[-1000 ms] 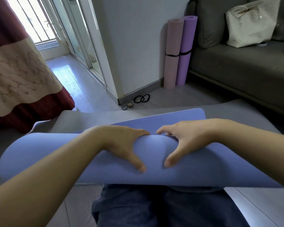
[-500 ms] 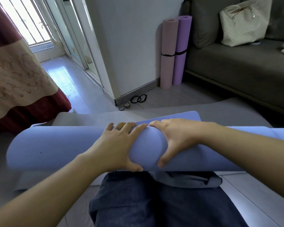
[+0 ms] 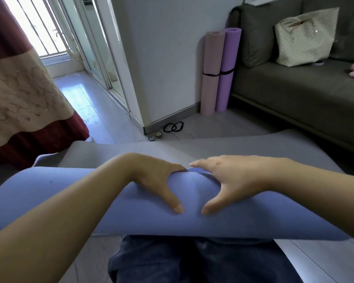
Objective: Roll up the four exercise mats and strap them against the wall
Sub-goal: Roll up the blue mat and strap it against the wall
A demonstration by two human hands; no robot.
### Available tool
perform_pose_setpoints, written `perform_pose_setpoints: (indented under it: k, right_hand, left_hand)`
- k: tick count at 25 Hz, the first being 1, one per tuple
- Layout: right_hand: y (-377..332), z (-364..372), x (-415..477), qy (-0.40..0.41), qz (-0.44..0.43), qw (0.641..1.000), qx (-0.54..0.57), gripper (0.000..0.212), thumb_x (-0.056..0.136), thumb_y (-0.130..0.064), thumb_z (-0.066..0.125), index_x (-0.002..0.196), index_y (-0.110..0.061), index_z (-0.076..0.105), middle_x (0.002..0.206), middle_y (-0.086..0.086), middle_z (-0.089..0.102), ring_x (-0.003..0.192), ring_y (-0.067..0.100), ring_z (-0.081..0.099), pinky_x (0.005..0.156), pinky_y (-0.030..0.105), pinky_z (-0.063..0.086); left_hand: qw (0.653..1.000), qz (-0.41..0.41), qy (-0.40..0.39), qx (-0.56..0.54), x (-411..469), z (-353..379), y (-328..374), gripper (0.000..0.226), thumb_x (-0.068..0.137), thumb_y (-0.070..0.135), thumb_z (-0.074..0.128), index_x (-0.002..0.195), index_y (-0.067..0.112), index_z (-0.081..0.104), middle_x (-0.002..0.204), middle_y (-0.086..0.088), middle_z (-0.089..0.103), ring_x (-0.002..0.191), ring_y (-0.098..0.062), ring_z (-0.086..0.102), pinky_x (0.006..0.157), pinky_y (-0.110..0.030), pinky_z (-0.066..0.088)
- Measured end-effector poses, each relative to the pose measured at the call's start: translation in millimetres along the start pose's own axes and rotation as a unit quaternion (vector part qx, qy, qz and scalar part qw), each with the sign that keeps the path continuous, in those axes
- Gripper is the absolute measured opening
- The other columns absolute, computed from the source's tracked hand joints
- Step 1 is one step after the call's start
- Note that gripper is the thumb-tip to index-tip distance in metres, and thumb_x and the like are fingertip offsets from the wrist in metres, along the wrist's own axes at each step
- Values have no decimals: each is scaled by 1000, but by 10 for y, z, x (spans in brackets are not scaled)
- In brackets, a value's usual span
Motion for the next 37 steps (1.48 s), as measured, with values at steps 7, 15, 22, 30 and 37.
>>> perform_pose_setpoints:
  k: [7,15,22,30,37]
  right_hand:
    - [51,156,165,70,12,997,9,104,50,-76,72,137,-36,29,117,-12,50,109,14,50,90,33,44]
    - [281,3,546,-30,24,989,139,89,45,-68,79,123,-40,47,116,-21,60,101,3,62,92,32,52]
    - [273,-32,488,-12,34,990,138,71,63,-57,81,121,-33,49,116,-15,61,102,6,61,94,34,50]
    - [798,-450,209,153,59,968,192,88,55,-63,82,128,-33,42,120,-14,53,106,5,54,93,32,45]
    - [1216,-1052,324,349,49,889,291,116,41,-54,90,138,-21,36,129,-4,52,120,17,51,96,43,49]
  left_hand:
    - [975,26,218,-33,-31,-82,-98,75,71,66,66,136,38,43,131,18,47,120,-7,46,104,-29,34]
    - [762,-7,520,-387,-528,503,-144,12,82,11,64,76,21,64,68,13,62,67,-4,55,64,-14,43]
    - [576,-76,114,-806,-192,1120,197,39,92,35,55,116,5,56,126,-16,56,116,-25,55,96,-38,45]
    - [464,53,247,-849,56,350,318,43,86,51,59,119,26,51,121,-10,59,104,-31,60,82,-49,52]
    - [571,132,313,-748,352,-900,288,53,83,73,40,114,36,61,123,-1,61,117,-26,55,93,-62,45]
Point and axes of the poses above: each hand's wrist, its own x-axis towards the middle knuckle, its own z-axis out of the palm, y = z × x, the point moved 6 cm from there along x, towards the middle knuckle
